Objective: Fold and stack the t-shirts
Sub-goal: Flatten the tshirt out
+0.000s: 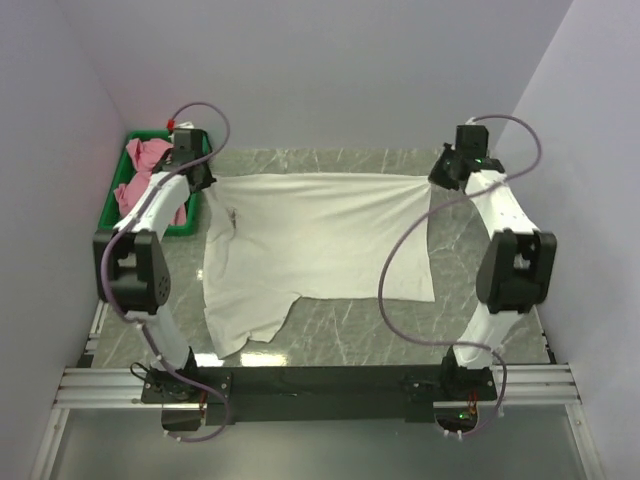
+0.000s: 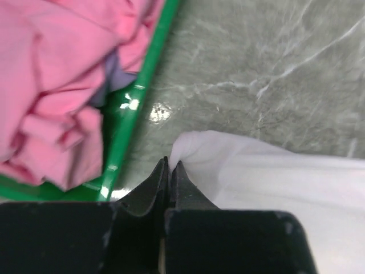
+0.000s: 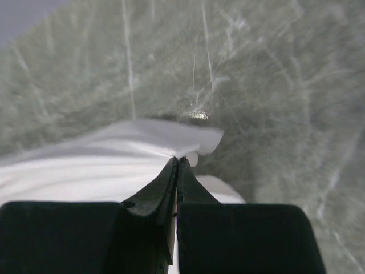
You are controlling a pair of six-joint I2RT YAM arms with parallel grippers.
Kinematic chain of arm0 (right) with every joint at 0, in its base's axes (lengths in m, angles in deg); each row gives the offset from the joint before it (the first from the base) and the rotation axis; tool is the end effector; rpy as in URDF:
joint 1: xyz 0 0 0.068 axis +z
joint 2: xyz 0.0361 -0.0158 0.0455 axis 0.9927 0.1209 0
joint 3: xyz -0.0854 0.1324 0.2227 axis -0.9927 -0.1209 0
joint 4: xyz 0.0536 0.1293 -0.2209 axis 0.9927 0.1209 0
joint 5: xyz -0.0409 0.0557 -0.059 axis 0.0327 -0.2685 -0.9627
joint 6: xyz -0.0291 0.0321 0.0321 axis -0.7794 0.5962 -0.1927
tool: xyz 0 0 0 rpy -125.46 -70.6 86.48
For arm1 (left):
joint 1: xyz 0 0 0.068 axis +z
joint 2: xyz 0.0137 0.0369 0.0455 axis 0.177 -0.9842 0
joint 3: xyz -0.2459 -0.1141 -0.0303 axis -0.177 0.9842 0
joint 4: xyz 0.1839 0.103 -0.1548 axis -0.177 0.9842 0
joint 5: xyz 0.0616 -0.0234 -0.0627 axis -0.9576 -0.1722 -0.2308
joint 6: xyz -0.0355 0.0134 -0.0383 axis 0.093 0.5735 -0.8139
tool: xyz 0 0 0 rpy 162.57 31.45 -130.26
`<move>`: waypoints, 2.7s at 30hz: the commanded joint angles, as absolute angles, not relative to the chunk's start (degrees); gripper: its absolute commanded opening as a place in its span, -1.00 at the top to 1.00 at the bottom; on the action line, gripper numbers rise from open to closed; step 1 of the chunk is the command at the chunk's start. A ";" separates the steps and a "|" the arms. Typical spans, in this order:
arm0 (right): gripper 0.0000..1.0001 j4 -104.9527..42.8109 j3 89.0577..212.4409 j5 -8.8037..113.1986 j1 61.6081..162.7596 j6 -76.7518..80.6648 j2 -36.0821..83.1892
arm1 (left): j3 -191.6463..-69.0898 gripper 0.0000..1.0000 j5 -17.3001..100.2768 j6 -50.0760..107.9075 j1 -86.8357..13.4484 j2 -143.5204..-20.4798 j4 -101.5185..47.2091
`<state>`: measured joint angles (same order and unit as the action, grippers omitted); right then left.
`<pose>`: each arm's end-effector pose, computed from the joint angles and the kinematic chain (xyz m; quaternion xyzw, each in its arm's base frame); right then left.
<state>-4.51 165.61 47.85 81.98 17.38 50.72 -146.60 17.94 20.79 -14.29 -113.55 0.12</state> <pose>0.4319 -0.0059 0.2693 0.1757 0.9064 0.0965 0.3719 0.4263 -0.0211 0.2700 -0.1755 0.8959 0.0394 0.4063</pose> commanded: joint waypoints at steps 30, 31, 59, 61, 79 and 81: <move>-0.20 -8.64 118.16 38.32 87.42 26.28 5.57 | -94.57 0.50 30.16 -2.05 -12.74 -59.85 3.69; -0.20 -9.68 121.23 39.45 89.02 24.34 6.54 | -95.37 0.31 30.06 -1.00 -12.74 -60.03 3.60; -0.45 -16.64 179.00 68.64 113.29 36.36 74.20 | -109.18 -0.86 29.10 13.78 -12.92 -84.21 -3.60; -0.43 -17.60 180.40 70.21 113.38 36.54 75.62 | -109.00 -0.86 28.83 13.78 -12.92 -83.85 -3.78; 1.00 -15.68 178.06 78.31 120.48 13.35 57.22 | -108.03 -0.71 26.11 12.37 -12.83 -77.80 -3.96; 1.00 -12.34 170.53 77.61 122.25 8.18 52.97 | -107.59 -0.69 26.02 11.41 -12.83 -76.47 -3.70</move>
<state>-14.04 176.45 75.84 118.50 19.15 64.99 -108.00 27.31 12.38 -13.00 -79.74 -2.00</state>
